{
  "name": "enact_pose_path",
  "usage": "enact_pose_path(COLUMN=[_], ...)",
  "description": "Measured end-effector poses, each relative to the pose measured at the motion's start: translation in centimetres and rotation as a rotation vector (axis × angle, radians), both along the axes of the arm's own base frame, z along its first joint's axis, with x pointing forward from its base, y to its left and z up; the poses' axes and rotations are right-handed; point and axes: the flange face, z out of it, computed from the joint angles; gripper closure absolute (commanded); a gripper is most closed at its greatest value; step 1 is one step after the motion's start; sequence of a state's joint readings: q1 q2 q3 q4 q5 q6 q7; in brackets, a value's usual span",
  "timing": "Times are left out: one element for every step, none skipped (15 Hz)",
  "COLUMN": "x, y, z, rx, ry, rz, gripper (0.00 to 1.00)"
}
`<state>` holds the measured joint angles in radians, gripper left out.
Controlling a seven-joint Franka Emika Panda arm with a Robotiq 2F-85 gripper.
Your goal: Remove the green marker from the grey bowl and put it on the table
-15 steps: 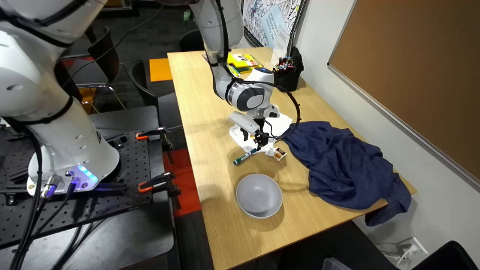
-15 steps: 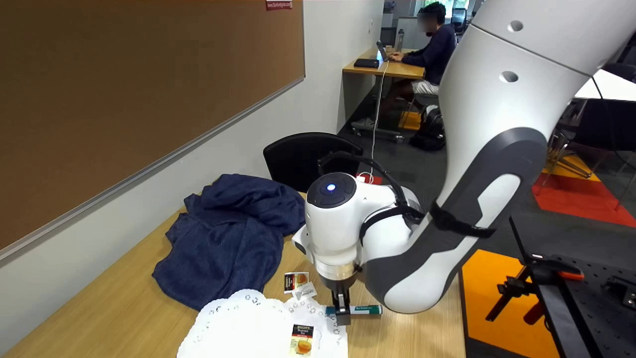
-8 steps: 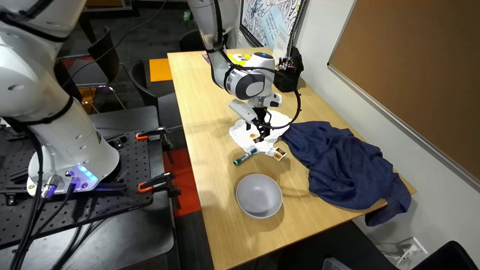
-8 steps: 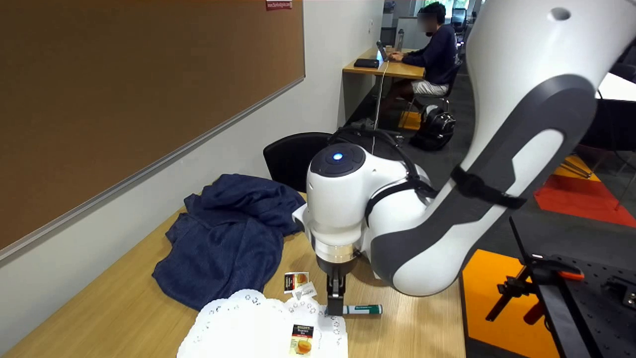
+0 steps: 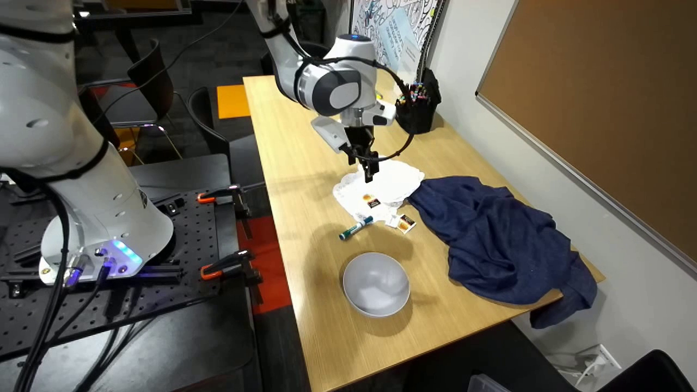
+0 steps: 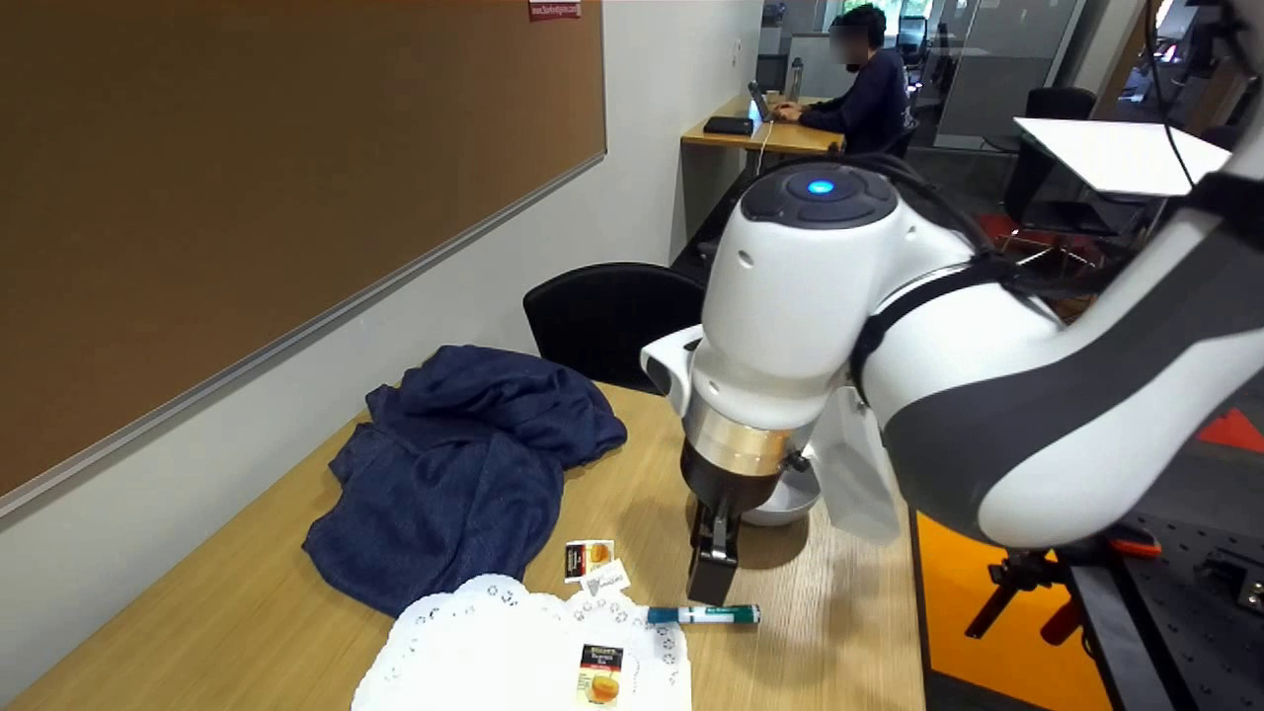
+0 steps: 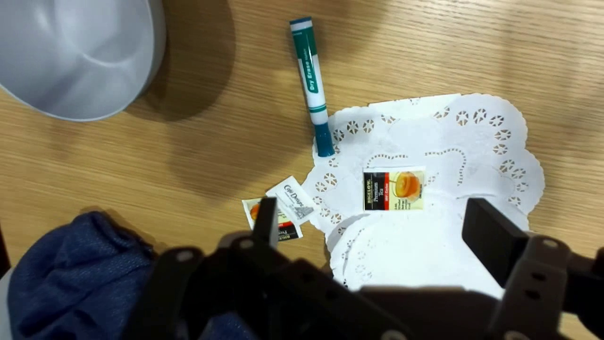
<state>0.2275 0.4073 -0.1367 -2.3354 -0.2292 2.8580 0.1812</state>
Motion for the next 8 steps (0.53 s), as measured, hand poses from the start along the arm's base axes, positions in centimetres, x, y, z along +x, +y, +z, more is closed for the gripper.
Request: enact_pose_path(x=[-0.7,-1.4,-2.0,-2.5,-2.9,-3.2,-3.3,-3.4], y=[-0.1,-0.4,-0.6,-0.9,-1.1,-1.2,-1.3,-1.3], z=[0.9,1.6,2.2,2.7,3.0,3.1,3.2,3.1], rx=[0.004,0.008,0.011,0.014,0.016,0.017,0.017,0.017], ry=[-0.013,-0.021,-0.025,-0.027,-0.027,-0.027,-0.026,-0.025], rz=[-0.007,-0.014,-0.021,-0.027,-0.031,-0.033,-0.034,-0.034], gripper=[0.0,0.0,0.0,0.0,0.0,0.0,0.0,0.0])
